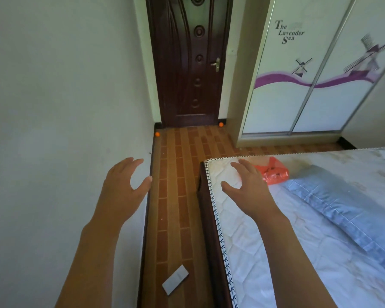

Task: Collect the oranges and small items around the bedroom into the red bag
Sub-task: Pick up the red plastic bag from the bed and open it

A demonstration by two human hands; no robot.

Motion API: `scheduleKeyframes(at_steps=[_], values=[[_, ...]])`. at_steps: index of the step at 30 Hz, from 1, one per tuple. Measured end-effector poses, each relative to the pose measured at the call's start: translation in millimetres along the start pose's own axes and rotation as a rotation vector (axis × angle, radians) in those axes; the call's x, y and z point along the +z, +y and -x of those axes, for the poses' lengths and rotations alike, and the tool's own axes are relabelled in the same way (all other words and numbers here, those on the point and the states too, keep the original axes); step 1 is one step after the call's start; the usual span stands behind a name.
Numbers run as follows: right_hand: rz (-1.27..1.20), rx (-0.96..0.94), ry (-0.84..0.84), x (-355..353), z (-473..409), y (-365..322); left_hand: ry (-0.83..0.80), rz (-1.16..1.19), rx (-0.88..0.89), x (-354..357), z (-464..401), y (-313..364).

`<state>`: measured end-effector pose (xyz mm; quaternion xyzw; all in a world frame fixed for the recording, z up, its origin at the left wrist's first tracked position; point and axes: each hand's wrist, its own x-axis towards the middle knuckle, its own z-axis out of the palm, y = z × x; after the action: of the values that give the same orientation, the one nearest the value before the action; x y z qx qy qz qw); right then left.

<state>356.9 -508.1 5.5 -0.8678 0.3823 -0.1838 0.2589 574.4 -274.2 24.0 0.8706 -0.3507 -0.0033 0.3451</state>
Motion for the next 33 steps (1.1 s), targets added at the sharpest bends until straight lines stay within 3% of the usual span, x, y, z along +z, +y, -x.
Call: scheduleKeyframes(at_steps=[7,20,33], values=[[0.049,0.014,0.083,12,-54,-27,-0.030,0.014,0.050,6,-77,-13],[0.159,-0.022,-0.033,49,-167,-27,-0.061,-0.094,-0.016,50,-169,-44],[-0.080,-0.062,-0.072,45,-310,45,-0.045,-0.225,0.028,103,-283,27]])
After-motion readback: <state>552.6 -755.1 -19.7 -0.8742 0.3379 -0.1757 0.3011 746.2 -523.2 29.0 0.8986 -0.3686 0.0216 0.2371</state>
